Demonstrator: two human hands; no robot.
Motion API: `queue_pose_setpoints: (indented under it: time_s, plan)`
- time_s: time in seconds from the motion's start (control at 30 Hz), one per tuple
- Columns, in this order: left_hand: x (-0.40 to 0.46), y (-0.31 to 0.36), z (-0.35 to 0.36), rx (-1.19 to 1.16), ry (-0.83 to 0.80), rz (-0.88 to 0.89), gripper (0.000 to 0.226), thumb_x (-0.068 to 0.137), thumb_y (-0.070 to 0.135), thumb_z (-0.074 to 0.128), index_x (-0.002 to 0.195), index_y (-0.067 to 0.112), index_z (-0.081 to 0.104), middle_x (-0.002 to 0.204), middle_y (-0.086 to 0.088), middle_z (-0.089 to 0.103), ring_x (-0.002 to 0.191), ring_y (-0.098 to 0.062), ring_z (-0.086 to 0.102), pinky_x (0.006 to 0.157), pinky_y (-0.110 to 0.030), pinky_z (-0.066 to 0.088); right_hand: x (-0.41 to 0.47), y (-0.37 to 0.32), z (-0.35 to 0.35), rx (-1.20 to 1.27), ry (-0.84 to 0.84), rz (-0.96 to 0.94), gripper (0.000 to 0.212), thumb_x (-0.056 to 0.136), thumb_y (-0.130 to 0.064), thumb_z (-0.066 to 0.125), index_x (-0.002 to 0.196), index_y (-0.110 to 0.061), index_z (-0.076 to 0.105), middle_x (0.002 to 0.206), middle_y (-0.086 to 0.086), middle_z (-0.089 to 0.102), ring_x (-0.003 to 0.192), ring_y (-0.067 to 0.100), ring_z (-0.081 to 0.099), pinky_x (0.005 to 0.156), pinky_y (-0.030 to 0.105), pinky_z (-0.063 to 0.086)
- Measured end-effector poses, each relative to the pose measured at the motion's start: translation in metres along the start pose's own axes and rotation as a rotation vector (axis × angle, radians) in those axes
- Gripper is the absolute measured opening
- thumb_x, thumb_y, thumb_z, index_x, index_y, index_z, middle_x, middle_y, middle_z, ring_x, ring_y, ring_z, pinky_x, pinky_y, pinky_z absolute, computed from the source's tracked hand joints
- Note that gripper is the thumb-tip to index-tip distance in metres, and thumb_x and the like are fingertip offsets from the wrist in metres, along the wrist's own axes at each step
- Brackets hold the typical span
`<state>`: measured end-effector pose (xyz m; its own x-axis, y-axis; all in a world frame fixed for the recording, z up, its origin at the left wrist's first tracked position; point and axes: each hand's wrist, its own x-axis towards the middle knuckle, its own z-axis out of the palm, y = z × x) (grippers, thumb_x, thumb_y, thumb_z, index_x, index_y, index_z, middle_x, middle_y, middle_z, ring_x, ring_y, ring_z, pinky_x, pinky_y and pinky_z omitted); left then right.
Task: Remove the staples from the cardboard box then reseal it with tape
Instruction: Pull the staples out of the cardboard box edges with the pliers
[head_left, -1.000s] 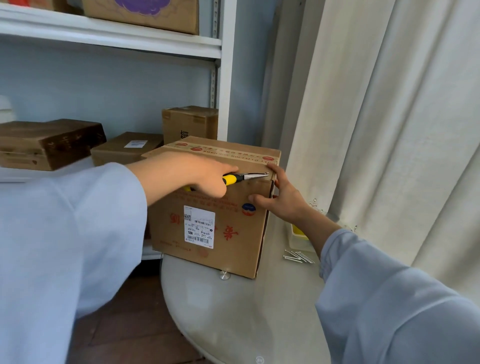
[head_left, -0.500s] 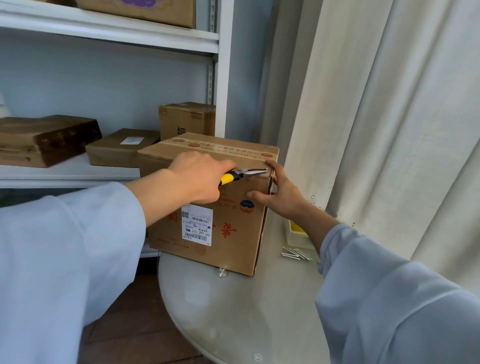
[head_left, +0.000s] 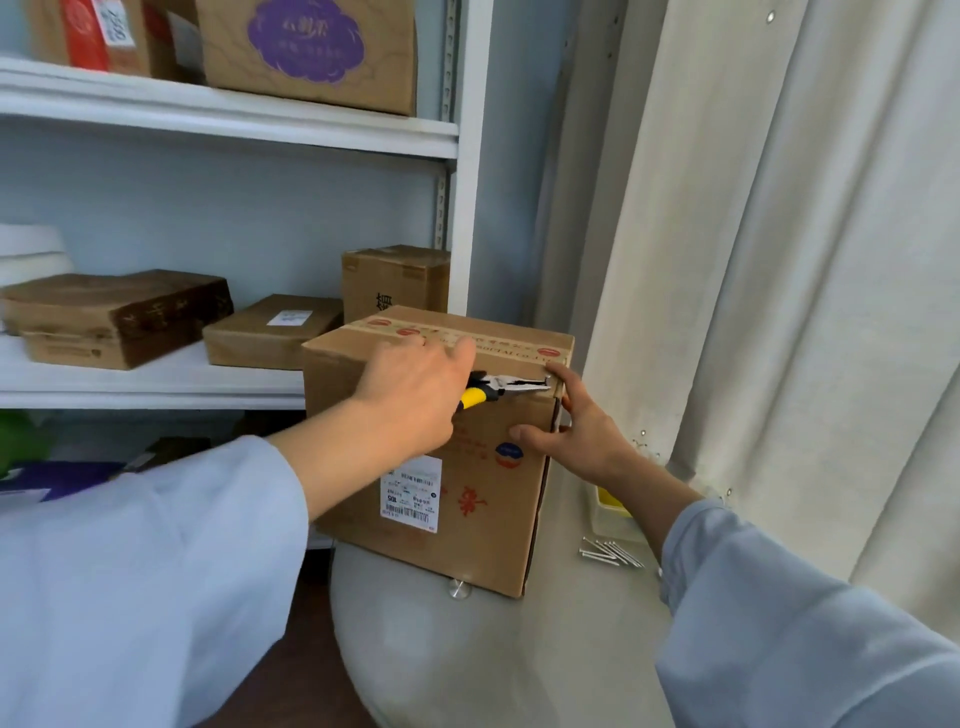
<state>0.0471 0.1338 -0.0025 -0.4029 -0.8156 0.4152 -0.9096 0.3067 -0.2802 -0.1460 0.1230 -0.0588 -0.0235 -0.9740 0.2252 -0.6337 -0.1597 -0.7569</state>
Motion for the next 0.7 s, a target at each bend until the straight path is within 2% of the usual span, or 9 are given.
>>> queue_pose_setpoints:
  time_s: [0.1, 0.17, 0.23, 0.3, 0.37, 0.5, 0.7]
  plan:
    - [0.012, -0.008, -0.007, 0.028, -0.027, 0.086, 0.045, 0.084, 0.017, 0.057, 0.125, 0.016, 0.041, 0.115, -0.009, 0.055, 0.105, -0.026, 0.053, 0.080, -0.037, 0.046, 0.000, -0.003, 0.000, -0.005, 0.004, -0.006, 0.090, 0.082, -0.033, 0.073, 0.149, -0.034, 0.012, 0.139, 0.002, 0.049, 0.125, 0.026, 0.050, 0.105, 0.043, 0.043]
    - [0.015, -0.008, -0.010, -0.025, -0.097, 0.098, 0.038, 0.085, 0.018, 0.054, 0.121, 0.017, 0.043, 0.100, -0.004, 0.055, 0.092, -0.025, 0.052, 0.070, -0.034, 0.046, 0.002, -0.003, 0.000, -0.011, 0.008, -0.004, 0.090, 0.082, -0.034, 0.073, 0.149, -0.034, 0.012, 0.140, 0.003, 0.049, 0.127, 0.028, 0.049, 0.105, 0.044, 0.043]
    - [0.016, -0.007, -0.008, -0.080, -0.188, 0.104, 0.030, 0.087, 0.018, 0.051, 0.116, 0.019, 0.044, 0.078, 0.002, 0.046, 0.078, -0.022, 0.047, 0.057, -0.029, 0.036, 0.002, -0.003, 0.001, -0.016, 0.004, 0.009, 0.090, 0.083, -0.033, 0.072, 0.150, -0.033, 0.012, 0.141, 0.004, 0.049, 0.128, 0.028, 0.048, 0.106, 0.042, 0.042]
    - [0.016, -0.006, -0.008, -0.137, -0.241, 0.095, 0.025, 0.087, 0.020, 0.051, 0.112, 0.021, 0.046, 0.072, 0.003, 0.042, 0.075, -0.021, 0.047, 0.052, -0.027, 0.031, 0.001, -0.003, 0.001, -0.027, 0.000, 0.013, 0.090, 0.083, -0.033, 0.072, 0.150, -0.033, 0.012, 0.139, 0.005, 0.050, 0.126, 0.028, 0.050, 0.105, 0.042, 0.043]
    - [0.013, -0.003, -0.006, -0.189, -0.247, 0.069, 0.023, 0.087, 0.021, 0.051, 0.109, 0.022, 0.048, 0.072, 0.003, 0.043, 0.074, -0.021, 0.048, 0.052, -0.027, 0.031, 0.000, -0.004, 0.001, -0.028, 0.006, 0.019, 0.089, 0.083, -0.031, 0.072, 0.150, -0.033, 0.012, 0.138, 0.005, 0.051, 0.124, 0.029, 0.051, 0.104, 0.040, 0.044]
    - [-0.003, 0.013, 0.011, -0.269, -0.190, -0.025, 0.026, 0.086, 0.023, 0.051, 0.111, 0.019, 0.047, 0.075, 0.000, 0.048, 0.077, -0.025, 0.051, 0.062, -0.030, 0.041, -0.001, -0.002, 0.002, -0.048, 0.027, 0.033, 0.090, 0.082, -0.032, 0.073, 0.149, -0.035, 0.012, 0.137, 0.005, 0.051, 0.123, 0.030, 0.052, 0.103, 0.043, 0.045]
    - [-0.010, 0.014, 0.016, -0.229, -0.158, -0.024, 0.029, 0.087, 0.021, 0.049, 0.115, 0.016, 0.043, 0.075, 0.000, 0.045, 0.075, -0.024, 0.050, 0.062, -0.031, 0.039, -0.004, -0.004, 0.003, -0.061, 0.020, 0.037, 0.090, 0.083, -0.032, 0.072, 0.150, -0.035, 0.012, 0.140, 0.006, 0.049, 0.125, 0.030, 0.050, 0.104, 0.041, 0.043]
